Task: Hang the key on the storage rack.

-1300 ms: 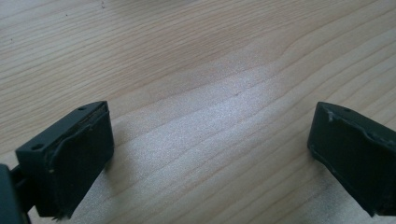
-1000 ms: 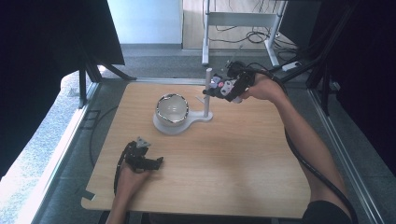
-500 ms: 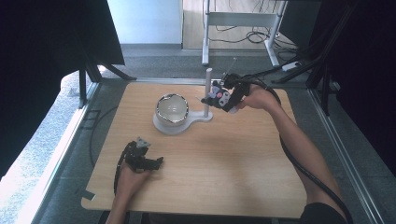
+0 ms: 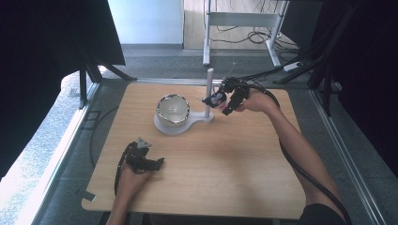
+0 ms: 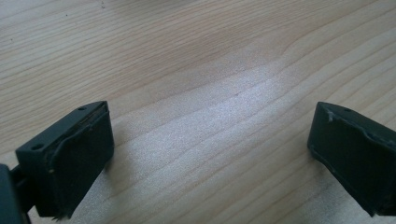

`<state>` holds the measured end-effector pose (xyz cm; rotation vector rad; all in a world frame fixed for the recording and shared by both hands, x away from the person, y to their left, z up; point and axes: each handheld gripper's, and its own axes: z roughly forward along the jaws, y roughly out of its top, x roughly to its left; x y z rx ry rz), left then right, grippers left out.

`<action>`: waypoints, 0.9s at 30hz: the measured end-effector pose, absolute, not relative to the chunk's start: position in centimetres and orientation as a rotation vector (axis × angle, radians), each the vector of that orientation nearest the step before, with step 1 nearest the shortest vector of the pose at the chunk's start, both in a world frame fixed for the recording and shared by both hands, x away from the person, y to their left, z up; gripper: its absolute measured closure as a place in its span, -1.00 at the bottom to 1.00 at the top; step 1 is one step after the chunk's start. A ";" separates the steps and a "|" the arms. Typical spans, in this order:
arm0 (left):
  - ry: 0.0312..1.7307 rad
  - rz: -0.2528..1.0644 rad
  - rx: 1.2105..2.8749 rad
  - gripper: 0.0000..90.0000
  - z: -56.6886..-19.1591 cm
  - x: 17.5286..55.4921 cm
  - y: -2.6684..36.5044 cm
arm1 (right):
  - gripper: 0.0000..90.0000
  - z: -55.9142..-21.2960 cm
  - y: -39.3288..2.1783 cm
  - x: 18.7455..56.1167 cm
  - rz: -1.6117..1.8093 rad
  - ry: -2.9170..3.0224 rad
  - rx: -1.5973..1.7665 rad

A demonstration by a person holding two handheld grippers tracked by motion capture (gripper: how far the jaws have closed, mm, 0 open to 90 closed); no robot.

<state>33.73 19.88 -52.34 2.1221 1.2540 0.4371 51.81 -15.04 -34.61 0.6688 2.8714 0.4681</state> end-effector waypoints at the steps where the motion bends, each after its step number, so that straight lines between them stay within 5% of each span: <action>1: 1.254 0.437 2.122 -0.99 -52.3 33.7 19.9 | -0.56 -34.5 -15.1 51.8 0.476 2.867 0.671; 27: 1.254 0.435 2.124 -0.99 -52.3 33.7 19.9 | -0.97 -34.3 -16.7 47.7 0.529 2.807 0.584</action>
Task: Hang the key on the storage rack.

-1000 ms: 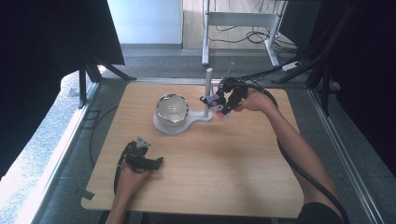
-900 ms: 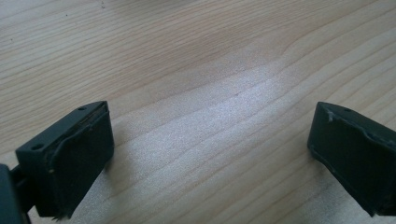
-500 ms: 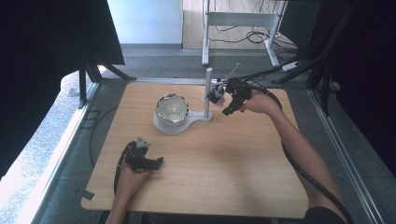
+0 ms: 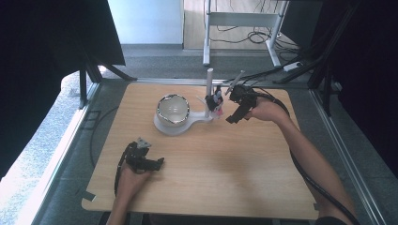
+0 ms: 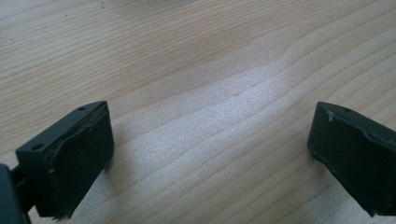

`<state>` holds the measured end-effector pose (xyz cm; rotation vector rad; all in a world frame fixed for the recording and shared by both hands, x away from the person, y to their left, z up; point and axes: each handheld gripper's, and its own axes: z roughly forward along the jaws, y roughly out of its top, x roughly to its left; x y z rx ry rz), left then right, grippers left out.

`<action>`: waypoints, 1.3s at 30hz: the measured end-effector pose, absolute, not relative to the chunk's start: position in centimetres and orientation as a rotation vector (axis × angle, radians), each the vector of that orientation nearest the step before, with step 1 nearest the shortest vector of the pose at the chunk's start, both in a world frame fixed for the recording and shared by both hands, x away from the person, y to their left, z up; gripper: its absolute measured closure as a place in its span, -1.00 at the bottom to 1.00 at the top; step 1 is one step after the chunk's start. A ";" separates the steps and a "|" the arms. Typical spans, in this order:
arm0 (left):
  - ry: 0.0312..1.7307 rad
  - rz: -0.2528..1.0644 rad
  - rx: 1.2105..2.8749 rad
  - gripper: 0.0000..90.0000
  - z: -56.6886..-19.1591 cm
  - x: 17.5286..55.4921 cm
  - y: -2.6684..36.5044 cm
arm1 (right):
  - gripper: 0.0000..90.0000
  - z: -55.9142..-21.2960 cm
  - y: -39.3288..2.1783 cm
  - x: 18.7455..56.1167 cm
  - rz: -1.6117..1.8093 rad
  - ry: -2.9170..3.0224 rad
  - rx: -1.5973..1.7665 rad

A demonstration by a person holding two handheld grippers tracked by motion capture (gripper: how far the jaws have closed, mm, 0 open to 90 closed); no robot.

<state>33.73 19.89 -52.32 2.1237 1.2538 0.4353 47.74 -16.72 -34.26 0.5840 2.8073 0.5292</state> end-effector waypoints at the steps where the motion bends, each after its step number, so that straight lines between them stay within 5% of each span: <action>1: 1.254 0.435 2.124 -0.99 -52.3 33.7 19.9 | -0.99 -34.3 -16.9 47.4 0.528 2.810 0.575; 39: 1.254 0.437 2.121 -0.99 -52.3 33.7 19.9 | -0.96 -35.5 -24.0 42.7 0.570 2.755 0.657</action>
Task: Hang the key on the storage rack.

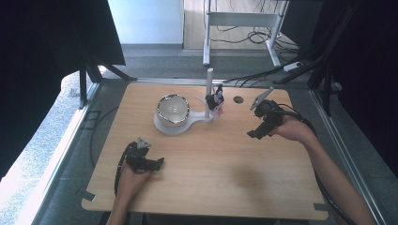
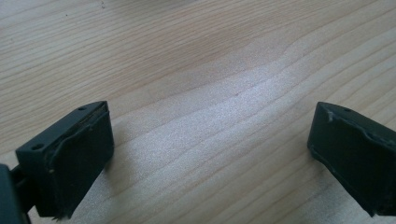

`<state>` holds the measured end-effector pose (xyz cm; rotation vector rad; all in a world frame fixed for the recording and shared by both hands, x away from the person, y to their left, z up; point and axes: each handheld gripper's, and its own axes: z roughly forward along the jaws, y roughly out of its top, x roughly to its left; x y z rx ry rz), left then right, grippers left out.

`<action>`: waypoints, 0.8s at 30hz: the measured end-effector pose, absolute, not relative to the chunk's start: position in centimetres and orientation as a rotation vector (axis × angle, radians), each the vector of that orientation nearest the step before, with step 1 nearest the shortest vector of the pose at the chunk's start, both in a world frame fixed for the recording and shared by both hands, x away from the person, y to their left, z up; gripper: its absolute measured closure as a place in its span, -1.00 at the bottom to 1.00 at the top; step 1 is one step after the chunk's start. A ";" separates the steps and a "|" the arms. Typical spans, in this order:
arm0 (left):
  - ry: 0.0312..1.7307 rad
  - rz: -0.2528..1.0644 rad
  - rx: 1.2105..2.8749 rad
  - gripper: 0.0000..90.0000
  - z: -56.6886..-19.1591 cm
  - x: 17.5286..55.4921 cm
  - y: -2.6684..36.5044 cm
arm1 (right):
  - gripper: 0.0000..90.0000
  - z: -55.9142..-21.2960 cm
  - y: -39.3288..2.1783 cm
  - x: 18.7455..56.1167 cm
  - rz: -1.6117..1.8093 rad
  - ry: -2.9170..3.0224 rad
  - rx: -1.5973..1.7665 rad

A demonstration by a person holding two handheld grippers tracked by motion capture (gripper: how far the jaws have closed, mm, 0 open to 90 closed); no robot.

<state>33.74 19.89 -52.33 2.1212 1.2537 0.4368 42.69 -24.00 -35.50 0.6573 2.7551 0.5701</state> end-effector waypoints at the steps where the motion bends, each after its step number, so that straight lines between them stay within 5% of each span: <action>1: 1.254 0.437 2.122 -0.99 -52.3 33.7 19.9 | -0.95 -35.6 -24.2 42.5 0.576 2.754 0.663; 24: 1.258 0.435 2.118 -0.99 -52.3 33.7 19.9 | -0.95 -37.9 -28.6 38.6 0.665 2.628 0.765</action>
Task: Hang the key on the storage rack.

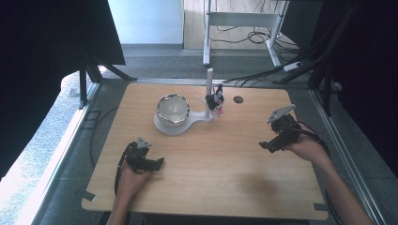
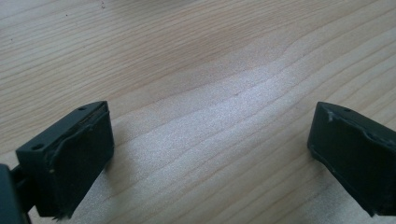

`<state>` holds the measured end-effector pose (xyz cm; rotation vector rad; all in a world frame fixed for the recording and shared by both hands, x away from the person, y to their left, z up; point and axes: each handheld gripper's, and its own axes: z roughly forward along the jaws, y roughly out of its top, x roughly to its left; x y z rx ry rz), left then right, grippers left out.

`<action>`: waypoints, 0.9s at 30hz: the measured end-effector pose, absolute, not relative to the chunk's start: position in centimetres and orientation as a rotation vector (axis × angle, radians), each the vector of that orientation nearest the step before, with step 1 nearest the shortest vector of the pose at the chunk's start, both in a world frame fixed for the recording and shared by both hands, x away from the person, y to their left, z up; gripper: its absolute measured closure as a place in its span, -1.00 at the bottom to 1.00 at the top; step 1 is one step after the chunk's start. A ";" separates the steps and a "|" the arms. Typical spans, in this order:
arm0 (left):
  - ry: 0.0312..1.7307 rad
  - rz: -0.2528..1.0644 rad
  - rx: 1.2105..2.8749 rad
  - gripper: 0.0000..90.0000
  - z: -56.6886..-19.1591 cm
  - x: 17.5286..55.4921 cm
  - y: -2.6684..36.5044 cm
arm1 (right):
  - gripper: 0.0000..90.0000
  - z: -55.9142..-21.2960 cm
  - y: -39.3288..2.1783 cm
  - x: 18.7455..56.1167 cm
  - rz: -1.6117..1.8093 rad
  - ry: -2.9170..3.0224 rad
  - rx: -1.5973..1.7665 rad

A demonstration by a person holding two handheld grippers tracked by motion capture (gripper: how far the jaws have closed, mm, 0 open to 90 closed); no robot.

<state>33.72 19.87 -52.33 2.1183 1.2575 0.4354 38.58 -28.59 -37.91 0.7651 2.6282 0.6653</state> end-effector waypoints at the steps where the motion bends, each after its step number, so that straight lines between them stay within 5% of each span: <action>1: 1.258 0.434 2.118 -0.99 -52.3 33.7 19.9 | -0.95 -38.2 -28.6 38.4 0.669 2.622 0.771; 27: 1.255 0.437 2.123 -0.99 -52.3 33.7 19.9 | -0.96 -46.7 -29.0 34.8 0.842 2.522 0.881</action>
